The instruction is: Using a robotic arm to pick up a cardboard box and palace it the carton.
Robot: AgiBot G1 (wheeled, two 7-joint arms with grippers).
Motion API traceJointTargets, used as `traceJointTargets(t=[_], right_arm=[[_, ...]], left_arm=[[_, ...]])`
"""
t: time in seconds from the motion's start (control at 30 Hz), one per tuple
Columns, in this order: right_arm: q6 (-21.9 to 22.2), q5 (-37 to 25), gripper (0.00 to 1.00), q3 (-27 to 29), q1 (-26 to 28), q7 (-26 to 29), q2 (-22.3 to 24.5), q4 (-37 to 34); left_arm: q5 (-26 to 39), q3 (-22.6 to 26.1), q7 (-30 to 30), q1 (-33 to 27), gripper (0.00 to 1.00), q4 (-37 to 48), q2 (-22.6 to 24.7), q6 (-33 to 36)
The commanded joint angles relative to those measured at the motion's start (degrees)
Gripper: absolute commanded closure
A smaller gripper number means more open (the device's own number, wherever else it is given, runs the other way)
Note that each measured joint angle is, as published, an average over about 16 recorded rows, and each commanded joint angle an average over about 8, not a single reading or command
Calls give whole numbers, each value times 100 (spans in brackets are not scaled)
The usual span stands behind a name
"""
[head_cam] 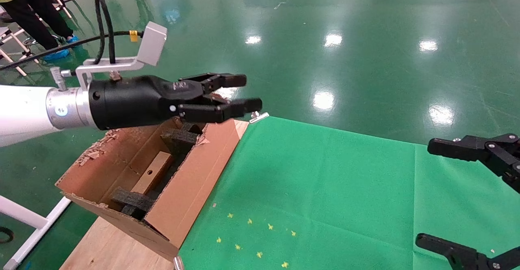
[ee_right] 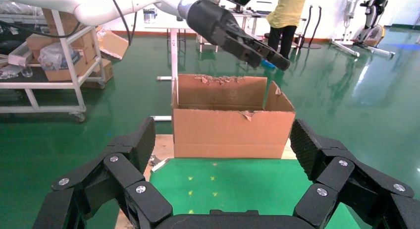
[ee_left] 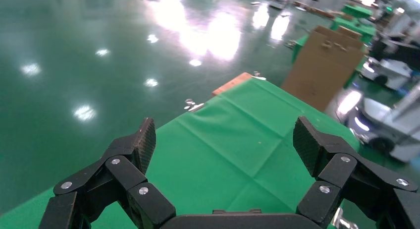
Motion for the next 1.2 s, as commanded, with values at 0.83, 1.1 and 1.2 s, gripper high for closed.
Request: traceJointTargets(t=[0.83,1.1,1.2], right_arm=[[2,2,0,-3,0,-2,1,-1],[4,3,0,-2,-1,-2,2,-2],[4,3,0,-2,-1,-2,2,-2]], left_arm=[[-1186,-737,1550,1709,0,-2533,-148,161],[-1226,-760,1563,1749,0,-2579,-154,168],[-1209,-749,1549,1724,0,-2543,-152,164]])
